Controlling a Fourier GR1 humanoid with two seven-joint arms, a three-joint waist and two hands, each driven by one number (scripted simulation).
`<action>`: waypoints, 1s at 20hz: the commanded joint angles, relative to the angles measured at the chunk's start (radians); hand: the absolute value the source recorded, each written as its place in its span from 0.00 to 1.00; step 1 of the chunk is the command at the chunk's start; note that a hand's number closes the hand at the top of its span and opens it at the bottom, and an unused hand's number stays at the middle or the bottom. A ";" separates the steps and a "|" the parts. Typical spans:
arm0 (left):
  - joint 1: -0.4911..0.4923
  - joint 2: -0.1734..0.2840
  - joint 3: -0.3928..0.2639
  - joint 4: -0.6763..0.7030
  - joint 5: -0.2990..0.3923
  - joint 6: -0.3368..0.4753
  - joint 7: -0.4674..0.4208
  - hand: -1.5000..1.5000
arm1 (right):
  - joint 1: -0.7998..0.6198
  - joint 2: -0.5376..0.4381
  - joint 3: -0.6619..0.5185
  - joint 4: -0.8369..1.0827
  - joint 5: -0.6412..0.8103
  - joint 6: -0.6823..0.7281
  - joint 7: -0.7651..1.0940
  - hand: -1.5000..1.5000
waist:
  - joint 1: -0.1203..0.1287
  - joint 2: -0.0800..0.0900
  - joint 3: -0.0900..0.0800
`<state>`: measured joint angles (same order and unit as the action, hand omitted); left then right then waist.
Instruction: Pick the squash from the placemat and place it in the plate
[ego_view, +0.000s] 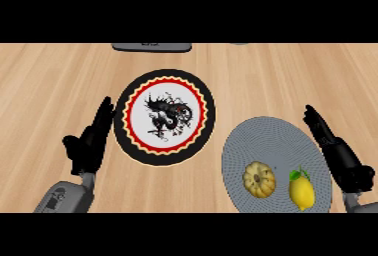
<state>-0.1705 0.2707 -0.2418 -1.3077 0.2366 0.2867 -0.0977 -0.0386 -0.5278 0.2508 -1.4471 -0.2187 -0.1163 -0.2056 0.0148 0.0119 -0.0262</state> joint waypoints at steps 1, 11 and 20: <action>0.038 -0.015 0.004 0.018 0.004 -0.003 0.017 0.50 | -0.099 -0.018 0.015 -0.088 0.075 -0.059 0.162 1.00 | -0.009 -0.013 0.025; 0.090 -0.025 -0.024 0.053 0.070 -0.053 0.178 0.50 | -0.341 -0.277 0.009 -0.309 0.580 -0.288 0.504 0.00 | -0.032 -0.026 0.021; 0.136 0.000 -0.035 -0.104 0.067 -0.061 0.289 0.50 | -0.231 -0.283 0.136 -0.676 0.773 -0.098 0.816 0.00 | -0.023 -0.018 0.025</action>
<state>-0.0536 0.2823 -0.2490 -1.3923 0.3075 0.2242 0.1238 -0.2797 -0.7883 0.3466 -2.0076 0.4804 -0.3038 0.4788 -0.0078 -0.0116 0.0012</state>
